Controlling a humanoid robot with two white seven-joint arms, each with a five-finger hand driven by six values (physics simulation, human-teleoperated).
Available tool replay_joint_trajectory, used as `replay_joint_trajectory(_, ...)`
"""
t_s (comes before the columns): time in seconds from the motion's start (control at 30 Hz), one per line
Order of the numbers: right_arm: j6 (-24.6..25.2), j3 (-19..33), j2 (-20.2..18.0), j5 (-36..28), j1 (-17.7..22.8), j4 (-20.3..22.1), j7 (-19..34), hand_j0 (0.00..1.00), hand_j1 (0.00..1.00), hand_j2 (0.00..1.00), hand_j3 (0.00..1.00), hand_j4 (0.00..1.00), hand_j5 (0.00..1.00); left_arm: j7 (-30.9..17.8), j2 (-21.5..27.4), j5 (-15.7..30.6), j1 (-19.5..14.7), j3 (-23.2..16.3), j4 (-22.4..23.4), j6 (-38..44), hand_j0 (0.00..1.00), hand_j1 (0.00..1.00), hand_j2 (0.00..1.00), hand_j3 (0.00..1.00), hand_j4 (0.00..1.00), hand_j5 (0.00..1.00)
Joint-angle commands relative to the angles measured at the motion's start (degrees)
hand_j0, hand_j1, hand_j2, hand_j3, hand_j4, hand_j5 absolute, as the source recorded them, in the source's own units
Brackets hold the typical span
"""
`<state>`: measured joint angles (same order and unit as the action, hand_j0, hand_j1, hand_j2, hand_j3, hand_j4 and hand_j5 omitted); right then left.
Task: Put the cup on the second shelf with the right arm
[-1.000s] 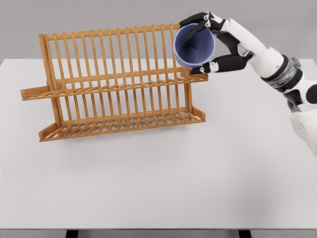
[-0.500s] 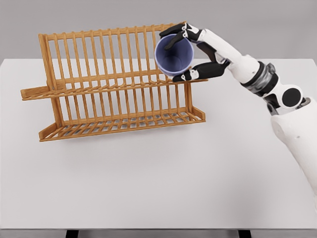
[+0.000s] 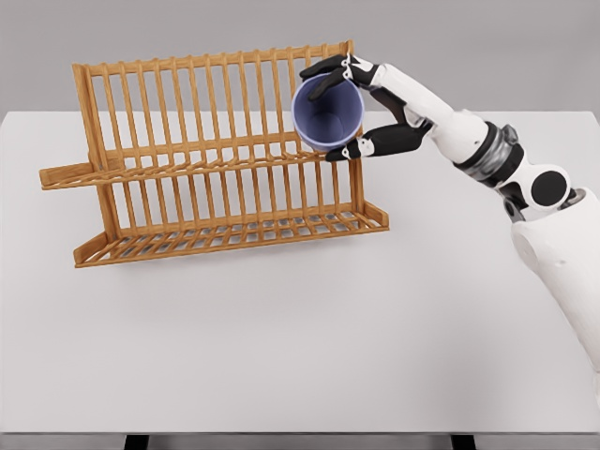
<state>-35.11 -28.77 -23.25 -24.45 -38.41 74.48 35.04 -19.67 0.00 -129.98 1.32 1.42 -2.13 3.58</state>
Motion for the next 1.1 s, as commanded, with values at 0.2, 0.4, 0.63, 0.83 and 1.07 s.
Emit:
replay_joint_trajectory(0.2,0.1,0.0,0.1,-0.1,0.0,0.4,0.0,0.99,0.99,0.99,0.99,0.99,0.99,0.0,0.0,0.0,0.0,0.0,0.0,0.0,1.00,1.00,1.00,1.00,1.00,1.00)
replay_joint_trajectory(0.4,0.1,0.1,-0.1,-0.2,0.0,1.1,0.0,1.00,1.00,1.00,1.00,1.00,1.00,0.0,0.0,0.0,0.0,0.0,0.0,0.0,1.00,1.00,1.00,1.00,1.00,1.00)
replay_joint_trajectory(0.63,0.1,0.5,-0.3,-0.2,0.2,1.6,0.0,1.00,1.00,1.00,1.00,1.00,1.00,0.0,0.0,0.0,0.0,0.0,0.0,0.0,1.00,1.00,1.00,1.00,1.00,1.00)
replay_joint_trajectory(0.83,0.1,0.5,-0.4,-0.2,0.3,1.6,0.0,1.00,1.00,1.00,1.00,1.00,1.00,0.0,0.0,0.0,0.0,0.0,0.0,0.0,1.00,1.00,1.00,1.00,1.00,1.00)
replay_joint_trajectory(1.07,0.1,0.5,-0.5,-0.2,0.3,1.5,0.0,1.00,1.00,1.00,1.00,1.00,1.00,0.0,0.0,0.0,0.0,0.0,0.0,0.0,1.00,1.00,1.00,1.00,1.00,1.00)
